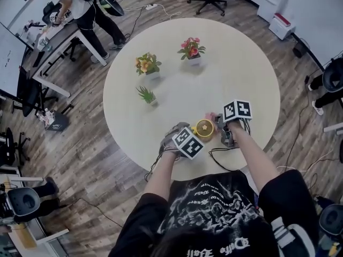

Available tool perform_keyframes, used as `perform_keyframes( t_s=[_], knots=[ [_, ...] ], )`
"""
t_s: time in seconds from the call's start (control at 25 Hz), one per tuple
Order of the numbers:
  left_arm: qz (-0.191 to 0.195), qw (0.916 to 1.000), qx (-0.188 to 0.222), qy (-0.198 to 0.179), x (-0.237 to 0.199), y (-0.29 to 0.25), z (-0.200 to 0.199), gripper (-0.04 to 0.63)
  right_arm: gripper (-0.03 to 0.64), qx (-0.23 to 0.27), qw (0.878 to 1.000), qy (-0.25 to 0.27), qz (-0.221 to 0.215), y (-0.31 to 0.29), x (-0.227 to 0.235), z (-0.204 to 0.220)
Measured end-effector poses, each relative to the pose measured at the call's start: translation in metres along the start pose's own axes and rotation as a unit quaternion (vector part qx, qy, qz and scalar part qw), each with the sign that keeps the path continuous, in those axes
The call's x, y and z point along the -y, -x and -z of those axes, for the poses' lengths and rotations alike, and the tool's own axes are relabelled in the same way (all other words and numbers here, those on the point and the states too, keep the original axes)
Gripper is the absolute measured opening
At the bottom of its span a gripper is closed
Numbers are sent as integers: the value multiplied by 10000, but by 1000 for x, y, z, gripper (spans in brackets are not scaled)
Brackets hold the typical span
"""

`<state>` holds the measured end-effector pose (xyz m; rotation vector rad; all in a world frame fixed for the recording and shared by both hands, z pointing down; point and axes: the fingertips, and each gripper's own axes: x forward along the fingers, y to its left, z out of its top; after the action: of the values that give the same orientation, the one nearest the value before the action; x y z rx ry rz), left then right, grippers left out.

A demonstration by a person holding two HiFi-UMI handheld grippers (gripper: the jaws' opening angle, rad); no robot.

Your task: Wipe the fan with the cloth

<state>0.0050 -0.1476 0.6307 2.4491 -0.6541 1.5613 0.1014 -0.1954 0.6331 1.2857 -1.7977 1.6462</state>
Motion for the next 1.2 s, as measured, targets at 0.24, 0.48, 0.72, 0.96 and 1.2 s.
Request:
perform_keyframes(
  t_s=[0.24,0.48,0.72,0.96,1.2],
  knots=[
    [-53,9997,-89,240,2,1,1,229,46,740,9966,-47,353,15,6,10],
    [-331,9953,-227,877,2,2,2,229,46,1733,9810,-350,796,28,6,14],
    [-269,9904,4,1359,1,5,2,224,46,1815,9810,-303,608,35,-4,31],
    [-293,9941,81,1037,6,5,5,215,46,1683,9836,-205,608,32,-3,42],
    [-133,9940,316,1036,20,11,11,190,46,1914,9782,-81,803,30,-6,33]
  ],
)
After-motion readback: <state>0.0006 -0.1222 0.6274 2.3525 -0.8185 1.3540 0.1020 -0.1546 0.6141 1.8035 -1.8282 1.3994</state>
